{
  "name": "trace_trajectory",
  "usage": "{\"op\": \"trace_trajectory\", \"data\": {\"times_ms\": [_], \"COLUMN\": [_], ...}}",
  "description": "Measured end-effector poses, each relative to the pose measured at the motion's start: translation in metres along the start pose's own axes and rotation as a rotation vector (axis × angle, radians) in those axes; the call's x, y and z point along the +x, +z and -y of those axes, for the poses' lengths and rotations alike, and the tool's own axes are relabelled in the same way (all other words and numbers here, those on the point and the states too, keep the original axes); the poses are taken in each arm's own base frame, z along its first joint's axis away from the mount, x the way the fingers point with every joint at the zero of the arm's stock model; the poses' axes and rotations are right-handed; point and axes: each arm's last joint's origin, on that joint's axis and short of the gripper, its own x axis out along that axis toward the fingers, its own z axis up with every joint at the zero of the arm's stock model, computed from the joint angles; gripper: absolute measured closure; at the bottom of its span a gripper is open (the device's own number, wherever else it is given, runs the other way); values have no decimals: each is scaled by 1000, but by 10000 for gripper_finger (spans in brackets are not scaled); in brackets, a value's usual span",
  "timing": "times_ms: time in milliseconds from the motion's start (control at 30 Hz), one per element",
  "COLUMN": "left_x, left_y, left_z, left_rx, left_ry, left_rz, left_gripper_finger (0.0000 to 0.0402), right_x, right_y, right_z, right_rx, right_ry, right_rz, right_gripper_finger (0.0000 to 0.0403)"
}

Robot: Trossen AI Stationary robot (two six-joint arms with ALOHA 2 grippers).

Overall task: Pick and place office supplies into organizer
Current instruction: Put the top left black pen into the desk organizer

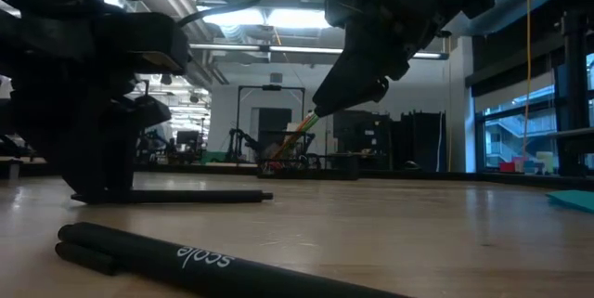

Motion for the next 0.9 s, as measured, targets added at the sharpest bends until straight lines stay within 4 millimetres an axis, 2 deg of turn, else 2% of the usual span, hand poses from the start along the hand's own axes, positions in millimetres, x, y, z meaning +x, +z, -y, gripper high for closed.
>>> {"op": "trace_trajectory", "data": {"times_ms": [333, 567, 733, 900], "left_x": [-1, -1, -1, 0], "left_y": [-7, -8, -8, -8], "left_z": [2, 2, 2, 2], "left_rx": [19, 17, 16, 8], "left_ry": [16, 17, 10, 9], "left_rz": [-54, -59, -62, -62], "left_gripper_finger": [310, 383, 387, 388], "right_x": [0, 0, -1, 0], "right_y": [0, -1, -4, -8], "right_z": [0, -4, -13, -34], "right_rx": [-1, -7, -26, -30], "right_ry": [0, 8, 46, 128], "right_rz": [-1, -2, -11, 8], "right_gripper_finger": [234, 234, 234, 234]}}
